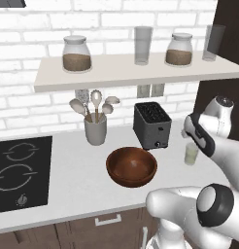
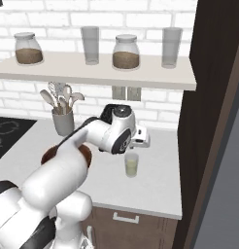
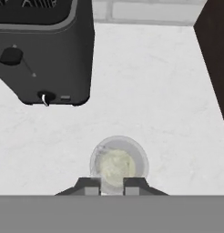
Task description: Grab a lemon wedge from the fridge and one ice cube from the ice bowl, and put them in the glass of lemonade.
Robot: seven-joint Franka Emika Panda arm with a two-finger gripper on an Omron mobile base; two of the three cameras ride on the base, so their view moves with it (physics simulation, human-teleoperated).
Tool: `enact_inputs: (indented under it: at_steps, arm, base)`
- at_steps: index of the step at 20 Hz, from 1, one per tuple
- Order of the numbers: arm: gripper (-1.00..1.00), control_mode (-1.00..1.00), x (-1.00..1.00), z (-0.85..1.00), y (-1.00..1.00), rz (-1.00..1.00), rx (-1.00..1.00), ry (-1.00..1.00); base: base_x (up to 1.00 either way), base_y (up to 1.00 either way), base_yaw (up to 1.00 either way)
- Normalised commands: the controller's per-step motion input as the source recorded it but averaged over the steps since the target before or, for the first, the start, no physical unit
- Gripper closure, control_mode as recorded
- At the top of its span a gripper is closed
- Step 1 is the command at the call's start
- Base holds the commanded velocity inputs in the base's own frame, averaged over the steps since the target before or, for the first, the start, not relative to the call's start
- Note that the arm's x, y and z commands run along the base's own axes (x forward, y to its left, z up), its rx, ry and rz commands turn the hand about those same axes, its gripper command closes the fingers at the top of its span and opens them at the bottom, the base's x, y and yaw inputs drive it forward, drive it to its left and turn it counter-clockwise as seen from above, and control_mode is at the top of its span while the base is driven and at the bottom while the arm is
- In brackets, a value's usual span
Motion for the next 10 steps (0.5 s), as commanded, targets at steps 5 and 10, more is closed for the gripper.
enact_inputs:
  at_steps: [5, 10]
  arm:
    - [1.00, -1.00, 0.14, -0.16, -0.20, -0.01, 0.00, 0.00]
    - [1.00, -1.00, 0.17, 0.00, -0.13, 0.00, 0.00, 0.00]
  base:
    - [0.00, 0.00, 0.00]
    - [0.00, 0.00, 0.00]
